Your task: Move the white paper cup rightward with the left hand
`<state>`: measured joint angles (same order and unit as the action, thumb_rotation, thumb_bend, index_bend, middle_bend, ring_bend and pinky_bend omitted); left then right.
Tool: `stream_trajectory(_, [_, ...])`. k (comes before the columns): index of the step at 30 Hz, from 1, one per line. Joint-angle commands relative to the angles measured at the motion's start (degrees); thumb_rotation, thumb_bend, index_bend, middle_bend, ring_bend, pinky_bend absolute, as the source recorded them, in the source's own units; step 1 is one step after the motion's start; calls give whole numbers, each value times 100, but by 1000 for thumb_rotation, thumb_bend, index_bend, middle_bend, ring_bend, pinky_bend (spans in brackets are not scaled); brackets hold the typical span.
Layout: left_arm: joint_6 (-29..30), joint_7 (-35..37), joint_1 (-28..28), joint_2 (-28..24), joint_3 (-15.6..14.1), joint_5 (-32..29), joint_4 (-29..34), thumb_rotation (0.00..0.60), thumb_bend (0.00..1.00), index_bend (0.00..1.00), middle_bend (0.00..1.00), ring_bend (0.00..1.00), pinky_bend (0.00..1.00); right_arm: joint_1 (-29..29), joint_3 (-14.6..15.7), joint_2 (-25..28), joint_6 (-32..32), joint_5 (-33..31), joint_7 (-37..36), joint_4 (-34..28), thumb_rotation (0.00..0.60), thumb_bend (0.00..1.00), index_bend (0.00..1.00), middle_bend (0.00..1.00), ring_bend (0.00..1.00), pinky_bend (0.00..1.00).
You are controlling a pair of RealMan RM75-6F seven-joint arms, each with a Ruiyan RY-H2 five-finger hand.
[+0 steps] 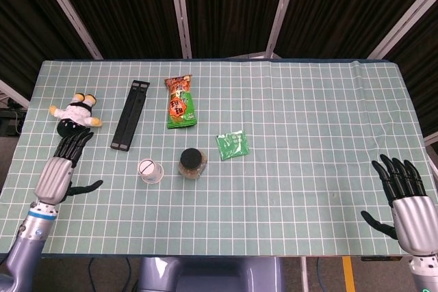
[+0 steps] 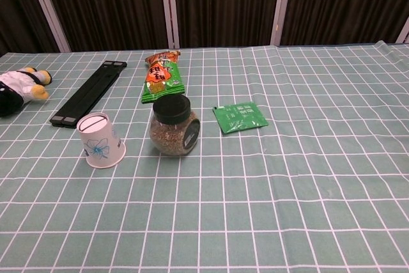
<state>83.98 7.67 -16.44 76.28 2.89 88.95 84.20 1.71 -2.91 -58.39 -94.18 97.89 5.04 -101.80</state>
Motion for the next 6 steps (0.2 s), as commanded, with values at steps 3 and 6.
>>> stream_trajectory(3, [822, -2653, 926, -803, -301, -483, 1706, 600, 0, 0, 0, 0, 0, 8, 2, 15, 12, 4, -42, 24, 600, 0, 0, 0, 0, 0])
stream_trajectory(6, [928, -2874, 1051, -942, -333, -485, 1991, 600, 0, 0, 0, 0, 0, 15, 2, 23, 18, 6, -81, 66, 600, 0, 0, 0, 0, 0])
